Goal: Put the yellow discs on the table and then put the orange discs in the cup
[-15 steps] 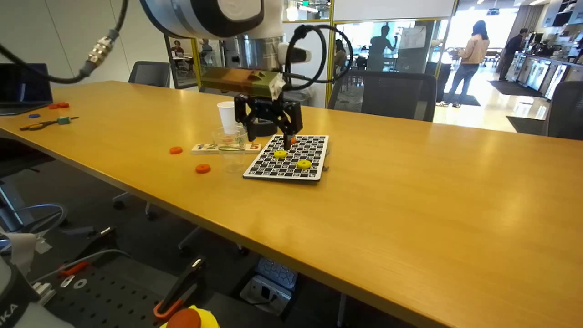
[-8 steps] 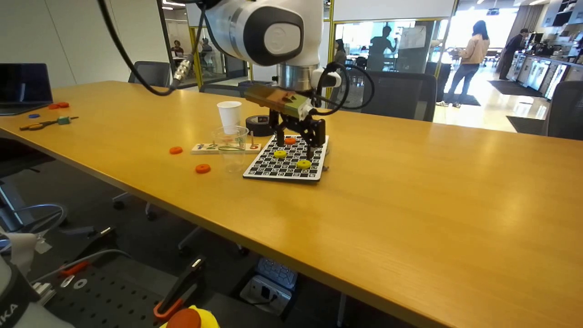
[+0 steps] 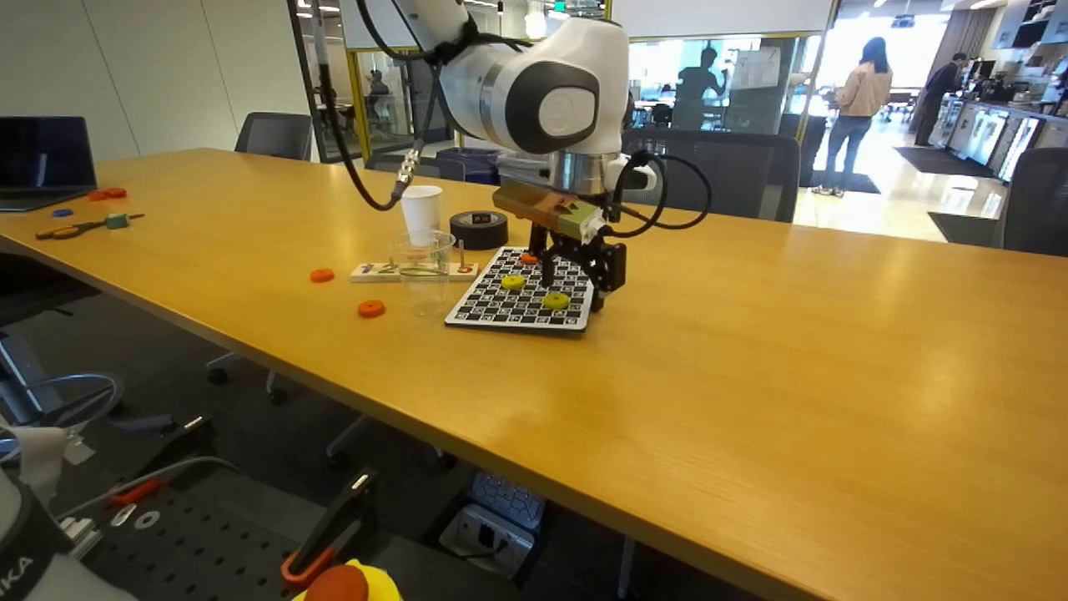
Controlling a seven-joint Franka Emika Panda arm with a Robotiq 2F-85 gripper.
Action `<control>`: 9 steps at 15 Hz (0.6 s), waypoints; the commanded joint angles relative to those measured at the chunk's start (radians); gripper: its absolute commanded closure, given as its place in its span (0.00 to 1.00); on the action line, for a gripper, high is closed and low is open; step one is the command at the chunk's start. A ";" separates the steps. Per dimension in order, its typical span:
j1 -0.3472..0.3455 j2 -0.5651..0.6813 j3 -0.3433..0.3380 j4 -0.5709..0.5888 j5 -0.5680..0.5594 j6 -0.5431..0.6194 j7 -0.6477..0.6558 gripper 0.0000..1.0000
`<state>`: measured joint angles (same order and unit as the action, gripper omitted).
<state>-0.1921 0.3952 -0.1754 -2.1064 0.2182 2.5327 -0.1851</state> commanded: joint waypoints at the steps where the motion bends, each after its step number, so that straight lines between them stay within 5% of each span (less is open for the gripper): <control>1: -0.011 0.036 0.010 0.071 -0.040 -0.049 0.079 0.00; 9: 0.027 0.003 -0.006 0.040 -0.133 -0.060 0.246 0.00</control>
<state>-0.1823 0.4210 -0.1752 -2.0634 0.1157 2.4977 -0.0016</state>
